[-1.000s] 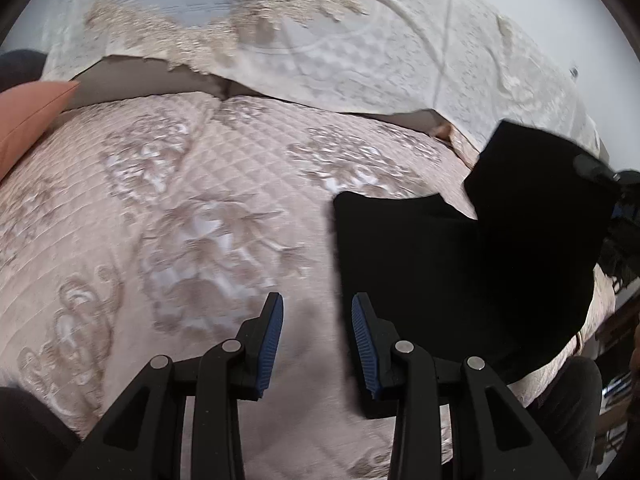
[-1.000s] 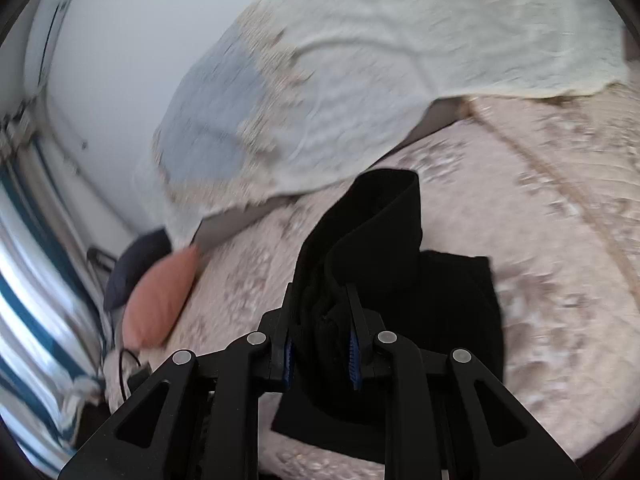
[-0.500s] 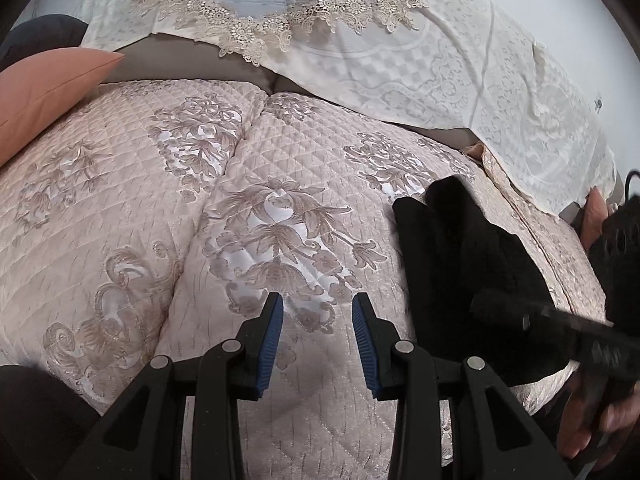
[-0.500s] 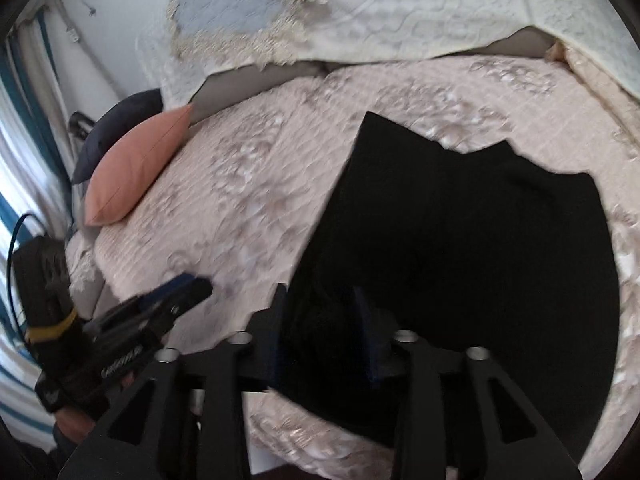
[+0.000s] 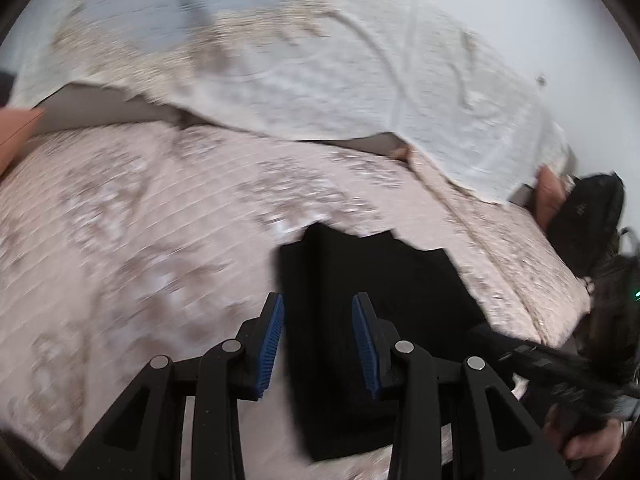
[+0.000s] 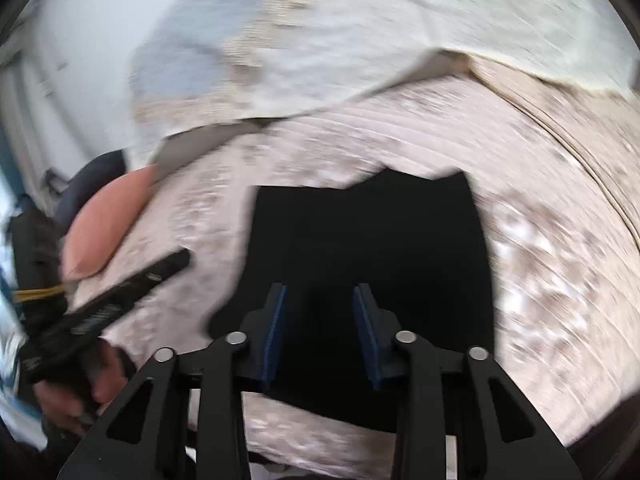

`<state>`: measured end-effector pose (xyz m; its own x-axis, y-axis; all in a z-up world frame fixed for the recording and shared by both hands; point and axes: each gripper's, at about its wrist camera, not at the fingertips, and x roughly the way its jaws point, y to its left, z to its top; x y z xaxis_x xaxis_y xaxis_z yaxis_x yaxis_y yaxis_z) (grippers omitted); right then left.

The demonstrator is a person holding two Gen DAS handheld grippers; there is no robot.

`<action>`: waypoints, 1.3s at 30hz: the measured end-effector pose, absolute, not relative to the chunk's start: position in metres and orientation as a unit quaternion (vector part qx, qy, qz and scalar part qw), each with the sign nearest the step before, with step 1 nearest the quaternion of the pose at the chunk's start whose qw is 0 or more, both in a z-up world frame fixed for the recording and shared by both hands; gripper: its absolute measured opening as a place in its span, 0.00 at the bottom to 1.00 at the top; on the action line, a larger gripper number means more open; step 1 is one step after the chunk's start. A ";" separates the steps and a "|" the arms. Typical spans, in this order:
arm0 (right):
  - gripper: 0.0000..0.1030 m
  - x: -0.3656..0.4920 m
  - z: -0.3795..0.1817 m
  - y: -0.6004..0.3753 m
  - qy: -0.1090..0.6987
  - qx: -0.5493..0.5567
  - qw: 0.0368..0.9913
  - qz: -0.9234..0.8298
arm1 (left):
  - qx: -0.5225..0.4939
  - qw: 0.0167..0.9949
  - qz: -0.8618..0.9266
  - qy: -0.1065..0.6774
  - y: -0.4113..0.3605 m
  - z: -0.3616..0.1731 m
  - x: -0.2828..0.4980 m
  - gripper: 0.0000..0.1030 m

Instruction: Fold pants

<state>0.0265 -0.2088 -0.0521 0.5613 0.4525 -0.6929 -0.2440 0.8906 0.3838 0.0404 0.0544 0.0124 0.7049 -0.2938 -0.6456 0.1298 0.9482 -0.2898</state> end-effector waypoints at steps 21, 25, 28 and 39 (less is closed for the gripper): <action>0.32 0.088 -0.048 -0.265 0.394 0.167 0.889 0.163 | -0.039 0.911 -0.087 0.401 0.003 0.010 0.094 0.37; 0.32 0.100 -0.051 -0.266 0.396 0.162 0.890 0.157 | -0.038 0.917 -0.073 0.390 -0.002 0.019 0.106 0.37; 0.32 0.106 -0.060 -0.264 0.404 0.163 0.886 0.158 | -0.041 0.928 -0.039 0.368 0.005 0.027 0.104 0.37; 0.32 0.107 -0.065 -0.283 0.407 0.171 0.885 0.148 | -0.042 0.922 -0.083 0.377 -0.009 0.024 0.106 0.37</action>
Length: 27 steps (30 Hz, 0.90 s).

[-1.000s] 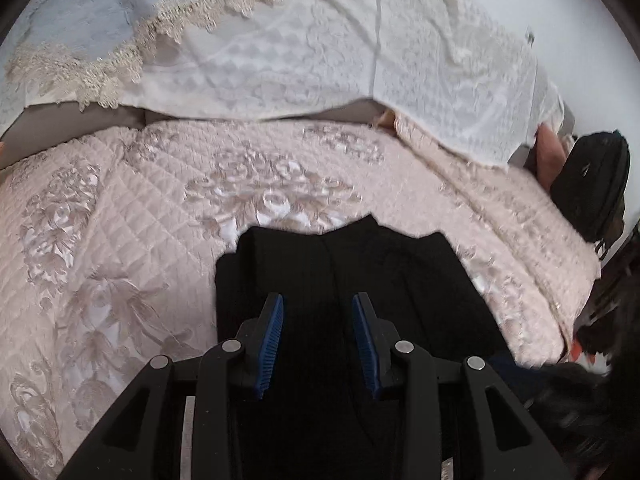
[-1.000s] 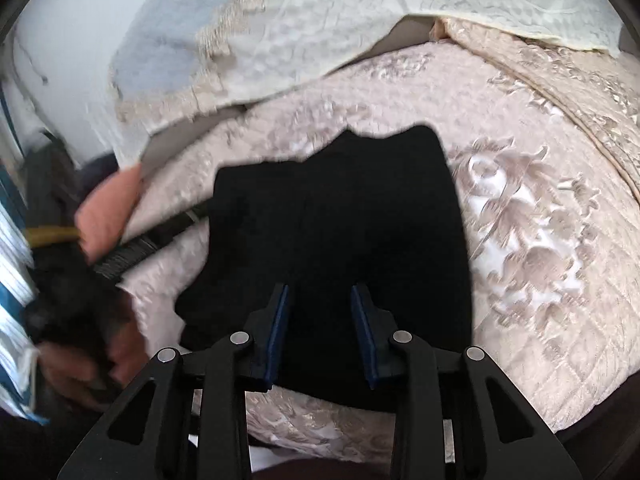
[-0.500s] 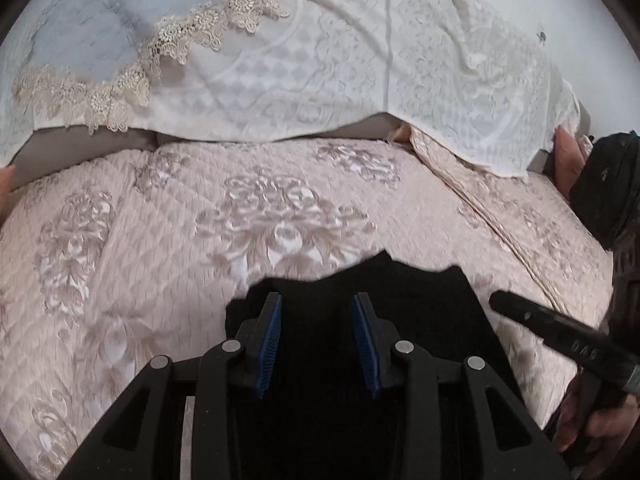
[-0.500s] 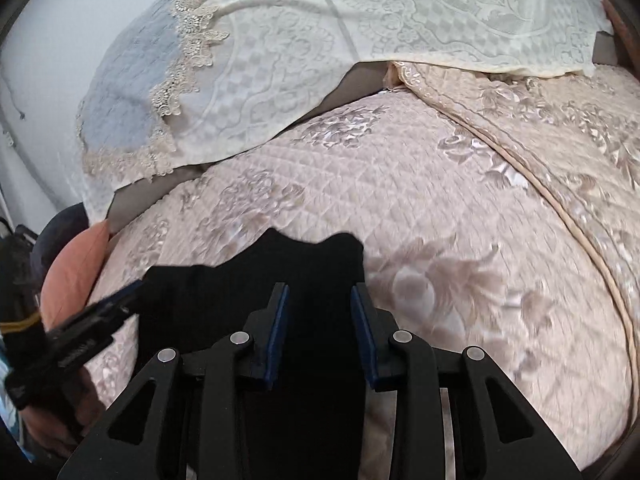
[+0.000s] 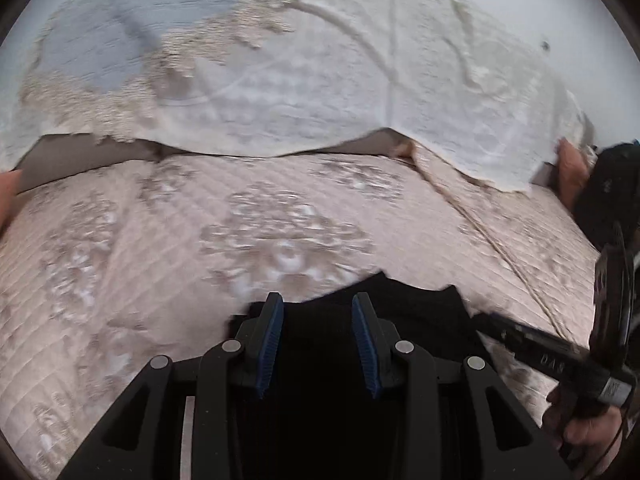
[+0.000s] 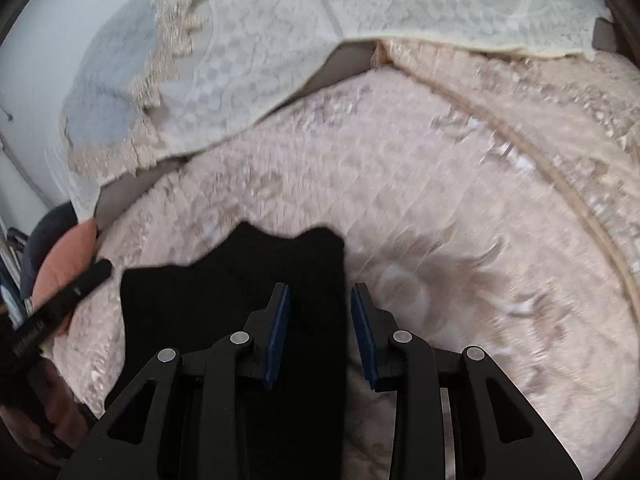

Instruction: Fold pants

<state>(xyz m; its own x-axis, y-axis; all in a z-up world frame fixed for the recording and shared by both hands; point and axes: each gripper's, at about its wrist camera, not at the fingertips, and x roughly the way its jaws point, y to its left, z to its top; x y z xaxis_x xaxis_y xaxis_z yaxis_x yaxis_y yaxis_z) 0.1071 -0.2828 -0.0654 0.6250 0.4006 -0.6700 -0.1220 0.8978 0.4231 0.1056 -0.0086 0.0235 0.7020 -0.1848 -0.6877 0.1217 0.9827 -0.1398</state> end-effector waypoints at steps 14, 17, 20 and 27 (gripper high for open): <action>0.22 0.145 -0.089 -0.258 0.444 0.121 0.872 0.166 | -0.082 0.901 -0.057 0.423 0.017 -0.028 0.125 0.51; 0.22 0.137 -0.080 -0.265 0.438 0.136 0.872 0.168 | -0.110 0.897 -0.058 0.425 0.029 -0.032 0.116 0.52; 0.22 0.113 -0.065 -0.271 0.423 0.137 0.878 0.175 | -0.102 0.903 -0.053 0.413 0.037 -0.027 0.093 0.52; 0.22 0.049 -0.056 -0.255 0.420 0.104 0.878 0.204 | -0.082 0.918 -0.062 0.383 0.046 -0.004 0.034 0.51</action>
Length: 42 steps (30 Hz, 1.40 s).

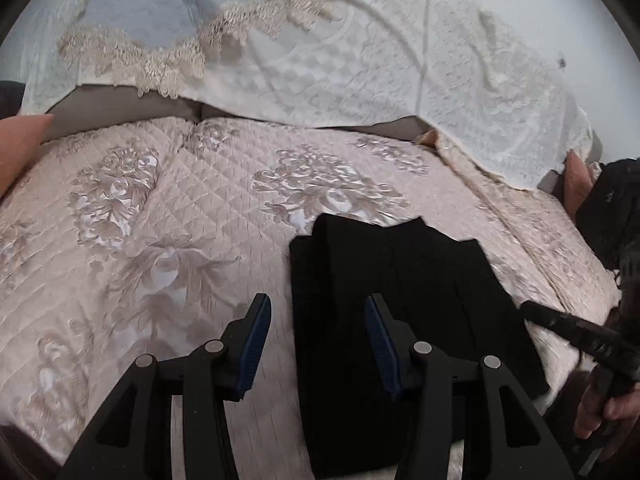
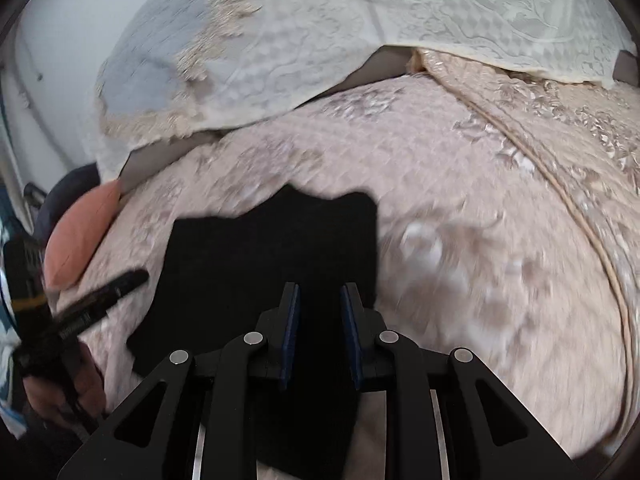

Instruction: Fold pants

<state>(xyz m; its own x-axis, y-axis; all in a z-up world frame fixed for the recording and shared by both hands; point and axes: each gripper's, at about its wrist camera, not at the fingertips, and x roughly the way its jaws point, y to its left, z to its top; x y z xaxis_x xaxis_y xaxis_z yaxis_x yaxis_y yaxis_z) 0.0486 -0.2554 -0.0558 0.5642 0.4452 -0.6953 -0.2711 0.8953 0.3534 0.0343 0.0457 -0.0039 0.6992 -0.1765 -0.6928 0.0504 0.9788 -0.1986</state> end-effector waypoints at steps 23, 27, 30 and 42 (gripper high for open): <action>0.30 -0.011 -0.066 -0.212 0.435 -0.013 0.881 0.185 | -0.077 0.914 -0.072 0.390 0.045 -0.006 -0.020 0.50; 0.33 -0.016 -0.061 -0.208 0.430 -0.020 0.884 0.184 | -0.051 0.905 -0.066 0.417 0.033 -0.021 -0.013 0.51; 0.33 -0.019 -0.054 -0.214 0.427 -0.003 0.884 0.191 | -0.050 0.903 -0.067 0.421 0.033 -0.024 -0.015 0.50; 0.44 -0.020 -0.033 -0.231 0.407 0.038 0.891 0.199 | -0.075 0.914 -0.070 0.393 0.042 0.017 -0.017 0.50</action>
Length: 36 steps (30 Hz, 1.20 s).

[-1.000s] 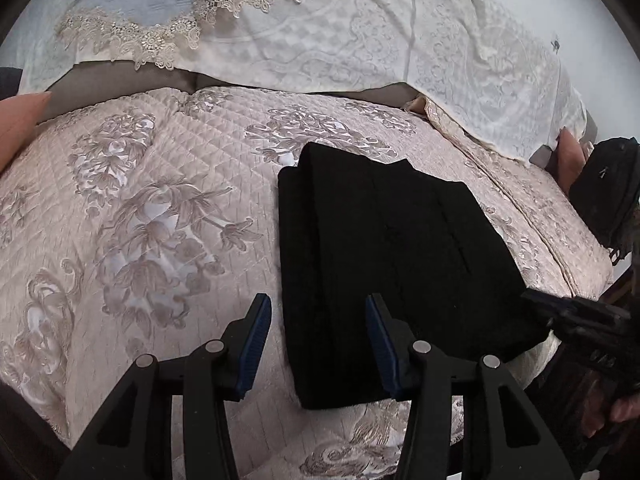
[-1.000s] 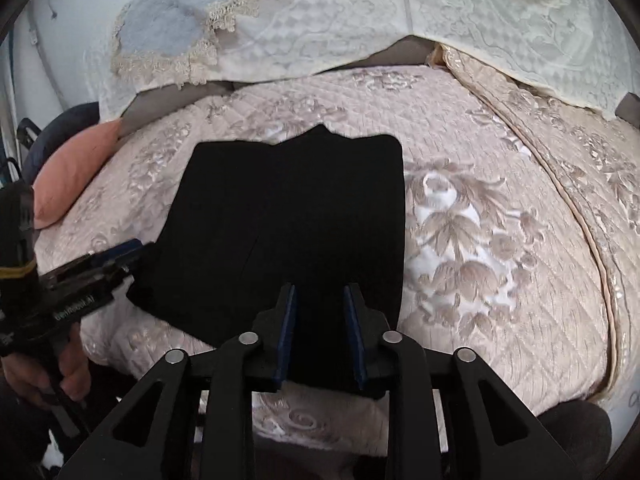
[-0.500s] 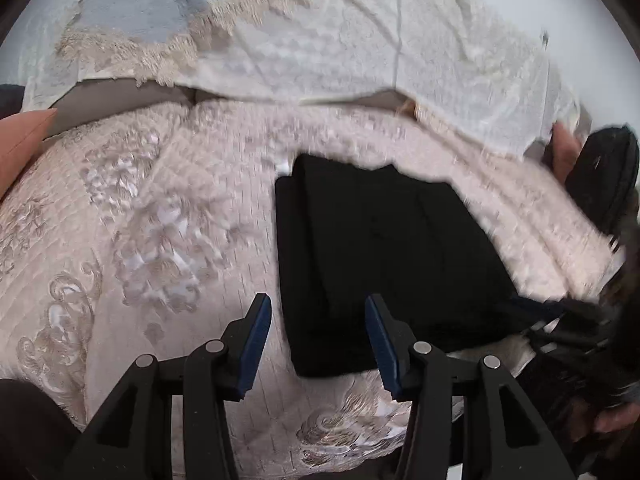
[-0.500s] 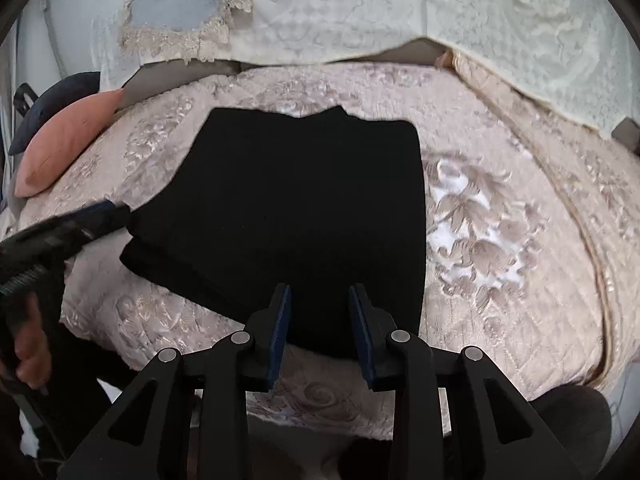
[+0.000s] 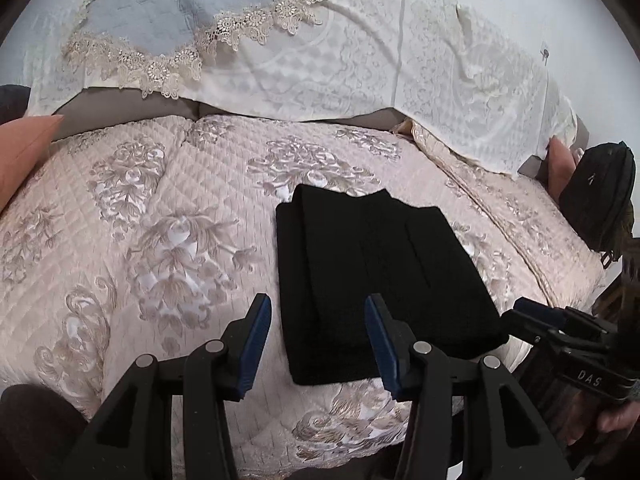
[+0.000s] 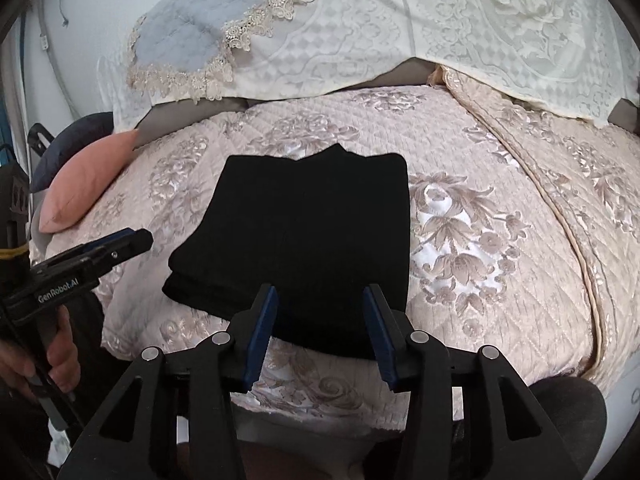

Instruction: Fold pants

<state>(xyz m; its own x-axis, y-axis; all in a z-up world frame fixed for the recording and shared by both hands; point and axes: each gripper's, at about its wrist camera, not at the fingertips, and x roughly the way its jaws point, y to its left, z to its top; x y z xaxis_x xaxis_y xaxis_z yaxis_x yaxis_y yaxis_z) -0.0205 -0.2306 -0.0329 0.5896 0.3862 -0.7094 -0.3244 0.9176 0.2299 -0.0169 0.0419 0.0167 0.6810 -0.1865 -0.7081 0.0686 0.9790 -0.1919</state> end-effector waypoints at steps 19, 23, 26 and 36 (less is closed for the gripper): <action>0.48 0.029 -0.050 -0.250 0.424 0.077 0.880 0.199 | -0.077 0.901 -0.076 0.419 0.033 -0.002 0.032 0.50; 0.48 0.040 -0.061 -0.255 0.436 0.084 0.875 0.193 | -0.090 0.895 -0.079 0.429 0.038 -0.014 0.043 0.50; 0.48 0.047 -0.066 -0.259 0.439 0.094 0.872 0.192 | -0.111 0.888 -0.081 0.438 0.045 -0.022 0.049 0.50; 0.49 0.068 -0.084 -0.268 0.458 0.131 0.852 0.217 | -0.165 0.871 -0.108 0.450 0.059 -0.044 0.064 0.59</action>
<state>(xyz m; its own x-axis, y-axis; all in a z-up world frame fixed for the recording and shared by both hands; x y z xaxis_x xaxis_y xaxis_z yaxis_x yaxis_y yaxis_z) 0.0683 -0.2684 -0.0837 0.4861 0.4893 -0.7241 -0.2492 0.8718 0.4218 0.0643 0.0591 -0.0445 0.5717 -0.3364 -0.7483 0.0403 0.9225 -0.3839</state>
